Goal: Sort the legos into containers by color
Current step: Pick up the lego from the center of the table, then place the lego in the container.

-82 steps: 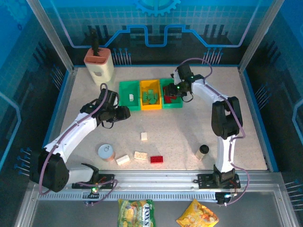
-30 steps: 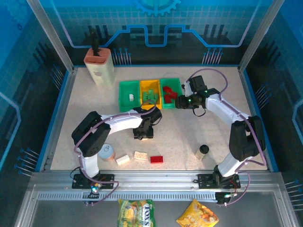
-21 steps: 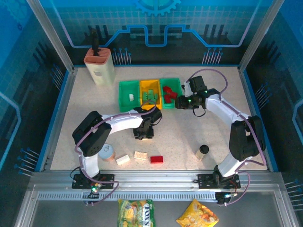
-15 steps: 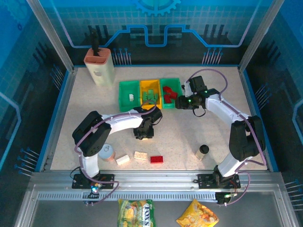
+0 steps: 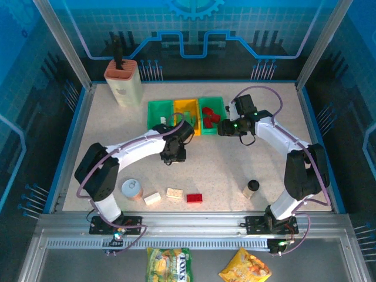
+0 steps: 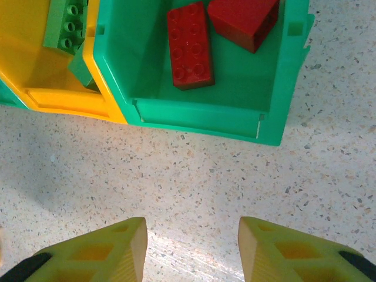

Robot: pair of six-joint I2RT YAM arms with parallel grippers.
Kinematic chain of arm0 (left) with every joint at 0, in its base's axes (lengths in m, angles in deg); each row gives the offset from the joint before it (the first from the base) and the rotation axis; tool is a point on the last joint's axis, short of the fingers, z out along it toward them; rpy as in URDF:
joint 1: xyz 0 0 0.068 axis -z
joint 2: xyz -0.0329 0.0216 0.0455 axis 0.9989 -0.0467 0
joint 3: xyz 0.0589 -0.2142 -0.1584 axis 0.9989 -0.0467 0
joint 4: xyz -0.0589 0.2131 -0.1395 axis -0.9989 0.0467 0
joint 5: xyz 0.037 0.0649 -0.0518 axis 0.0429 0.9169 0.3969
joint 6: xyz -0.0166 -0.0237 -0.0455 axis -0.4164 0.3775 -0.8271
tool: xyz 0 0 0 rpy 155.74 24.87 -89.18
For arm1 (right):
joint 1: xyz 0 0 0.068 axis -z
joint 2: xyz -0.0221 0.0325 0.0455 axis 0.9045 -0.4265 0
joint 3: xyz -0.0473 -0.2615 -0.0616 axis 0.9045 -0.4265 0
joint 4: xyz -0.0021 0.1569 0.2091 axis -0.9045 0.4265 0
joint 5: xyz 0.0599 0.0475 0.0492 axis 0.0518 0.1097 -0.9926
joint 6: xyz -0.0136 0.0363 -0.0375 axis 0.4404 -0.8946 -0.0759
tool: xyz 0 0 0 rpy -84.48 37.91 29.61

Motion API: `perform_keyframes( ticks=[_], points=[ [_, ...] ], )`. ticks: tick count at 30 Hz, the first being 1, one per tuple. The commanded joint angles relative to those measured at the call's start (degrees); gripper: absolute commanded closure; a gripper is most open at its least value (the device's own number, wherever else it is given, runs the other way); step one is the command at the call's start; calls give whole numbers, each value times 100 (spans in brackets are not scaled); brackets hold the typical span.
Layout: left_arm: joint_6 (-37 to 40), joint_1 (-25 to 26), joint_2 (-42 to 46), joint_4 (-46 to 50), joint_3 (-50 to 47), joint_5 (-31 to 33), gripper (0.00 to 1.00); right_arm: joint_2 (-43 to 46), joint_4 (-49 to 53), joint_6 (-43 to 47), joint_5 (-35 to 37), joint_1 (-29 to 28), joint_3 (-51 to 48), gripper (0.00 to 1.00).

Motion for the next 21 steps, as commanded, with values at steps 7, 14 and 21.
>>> perform_keyframes(
  ticks=[7, 14, 21],
  points=[
    [751, -812, 451, 220, 272, 81, 63, 314, 291, 46, 188, -46, 53, 54],
    [1234, -1409, 243, 157, 679, 26, 63, 451, 449, 46, 326, -111, 62, 54],
    [1706, -1935, -292, 208, 1406, -70, 62, 612, 572, 32, 466, -176, 18, 54]
  ],
)
